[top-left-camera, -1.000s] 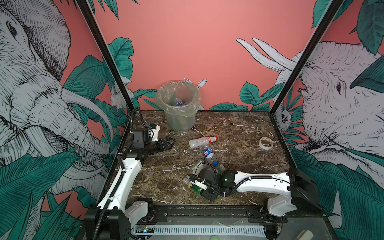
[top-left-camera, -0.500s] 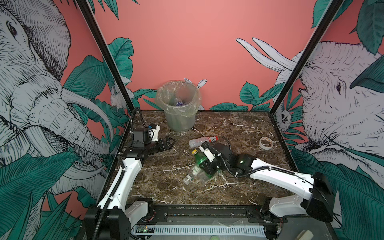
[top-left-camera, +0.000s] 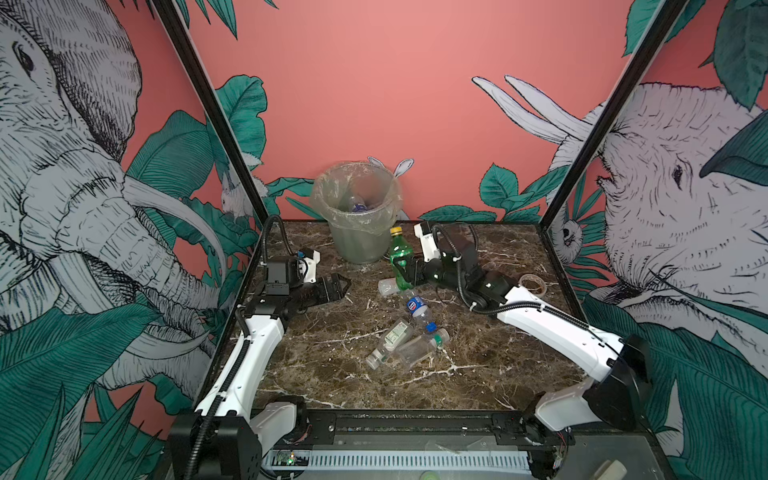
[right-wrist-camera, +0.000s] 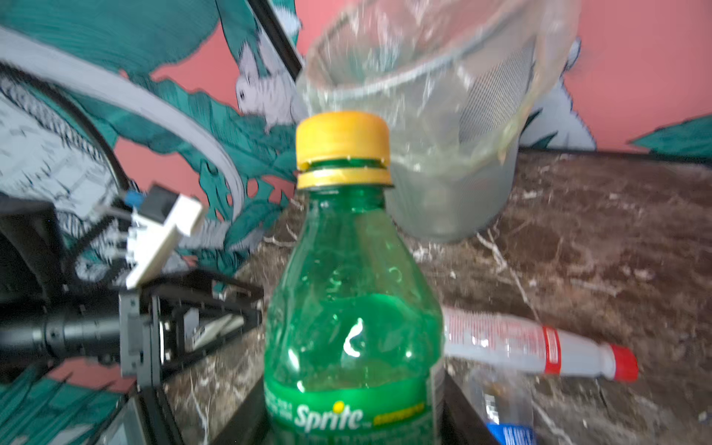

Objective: Throw the plastic bottles in the bin
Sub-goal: 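Lift the Sprite bottle with the right gripper and carry it over the wastebasket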

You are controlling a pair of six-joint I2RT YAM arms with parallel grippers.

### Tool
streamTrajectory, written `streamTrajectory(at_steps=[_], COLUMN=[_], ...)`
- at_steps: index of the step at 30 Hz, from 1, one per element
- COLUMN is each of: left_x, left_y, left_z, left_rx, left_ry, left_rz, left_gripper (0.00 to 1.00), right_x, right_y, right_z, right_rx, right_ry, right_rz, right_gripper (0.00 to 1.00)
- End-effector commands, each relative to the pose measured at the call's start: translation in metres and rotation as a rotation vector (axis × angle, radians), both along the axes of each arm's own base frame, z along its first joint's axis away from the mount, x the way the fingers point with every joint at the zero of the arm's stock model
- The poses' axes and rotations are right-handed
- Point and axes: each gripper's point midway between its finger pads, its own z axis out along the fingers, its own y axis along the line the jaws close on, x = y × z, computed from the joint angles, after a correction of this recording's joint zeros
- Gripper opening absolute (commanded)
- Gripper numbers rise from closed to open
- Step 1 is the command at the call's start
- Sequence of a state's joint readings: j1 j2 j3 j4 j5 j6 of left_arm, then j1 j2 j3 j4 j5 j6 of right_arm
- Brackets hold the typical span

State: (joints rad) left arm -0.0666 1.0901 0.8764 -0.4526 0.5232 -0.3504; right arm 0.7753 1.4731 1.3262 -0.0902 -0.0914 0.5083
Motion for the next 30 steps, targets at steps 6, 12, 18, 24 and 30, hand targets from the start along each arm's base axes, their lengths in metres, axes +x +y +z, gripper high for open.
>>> streamTrajectory(at_steps=[6,12,18,24,30], left_x=[-0.007,-0.005,-0.003,-0.002,-0.001], left_y=[-0.001,-0.001,-0.001,0.001,0.005], left_z=[0.003,0.000,-0.001,0.015,0.035], left_rx=[-0.005,0.001,-0.008,-0.017,-0.026], left_ry=[0.009,0.018,0.024,-0.017,-0.080], left_rz=[-0.009,-0.006,0.004,0.027,0.061], left_gripper=[0.99,1.00,0.99,1.00,0.99], right_x=[0.007,-0.019,-0.014,0.014,0.122], right_y=[-0.034,-0.049,-0.035,0.011,0.071], right_z=[0.024,0.009,0.012,0.055,0.110], right_rx=[0.113,0.238,0.240,0.290,0.240], right_ry=[-0.148,-0.205,-0.192,-0.256,-0.285], right_rz=[-0.103,-0.073,-0.035,0.066,-0.026], right_gripper=[0.52,0.54,0.54,0.55,0.79])
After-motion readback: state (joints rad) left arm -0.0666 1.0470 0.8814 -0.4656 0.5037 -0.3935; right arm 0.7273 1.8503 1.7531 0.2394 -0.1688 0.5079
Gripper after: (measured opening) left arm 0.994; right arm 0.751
